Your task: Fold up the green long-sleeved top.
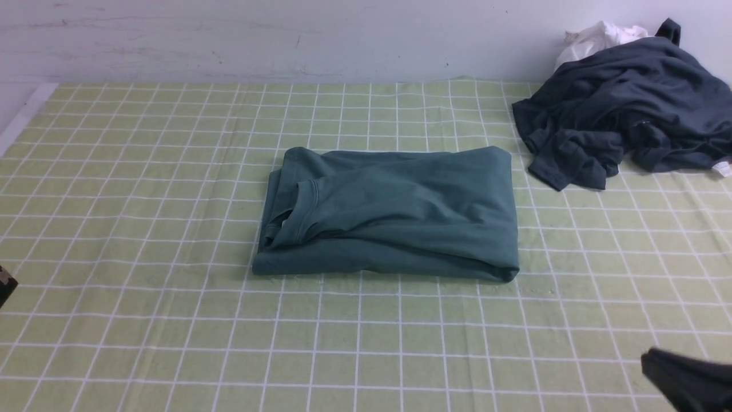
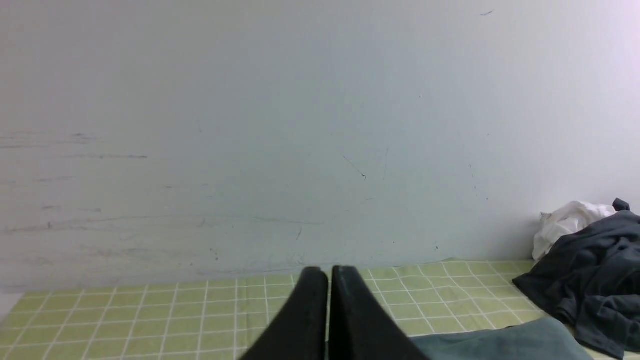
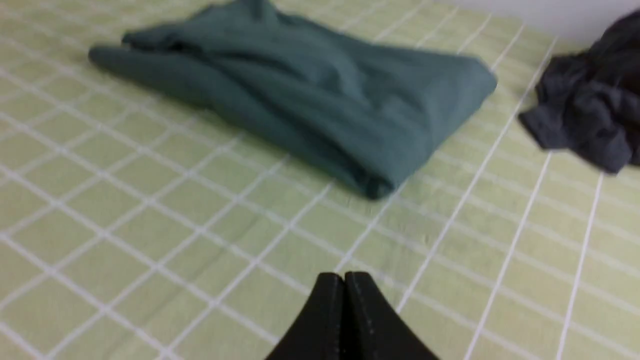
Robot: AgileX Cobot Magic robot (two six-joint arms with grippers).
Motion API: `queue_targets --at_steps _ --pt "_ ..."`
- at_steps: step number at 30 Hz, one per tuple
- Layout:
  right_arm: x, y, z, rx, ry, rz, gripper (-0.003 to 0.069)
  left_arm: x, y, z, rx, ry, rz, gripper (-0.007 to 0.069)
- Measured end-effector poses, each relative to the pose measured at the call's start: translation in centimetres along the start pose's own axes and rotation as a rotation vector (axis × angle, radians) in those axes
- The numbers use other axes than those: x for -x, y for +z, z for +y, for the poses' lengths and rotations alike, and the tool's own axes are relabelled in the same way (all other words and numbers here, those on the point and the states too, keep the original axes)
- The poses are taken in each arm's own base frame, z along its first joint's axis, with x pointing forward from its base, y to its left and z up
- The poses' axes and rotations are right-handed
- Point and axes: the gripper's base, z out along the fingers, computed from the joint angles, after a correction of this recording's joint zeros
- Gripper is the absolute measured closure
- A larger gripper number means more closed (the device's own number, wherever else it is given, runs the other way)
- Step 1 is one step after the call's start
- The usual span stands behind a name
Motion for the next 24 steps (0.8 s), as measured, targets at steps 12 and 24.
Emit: queue_targets --at_steps 12,24 --pt "-4.3 -1.3 0.5 -0.022 -0.005 -0.030 0.0669 0.0 0.0 0.1 0.016 -0.002 0.000 0.0628" --pt "-4.6 -4.2 -1.2 -0.373 0.217 -0.212 0.0669 0.0 0.0 0.2 0.017 -0.006 0.000 0.0628"
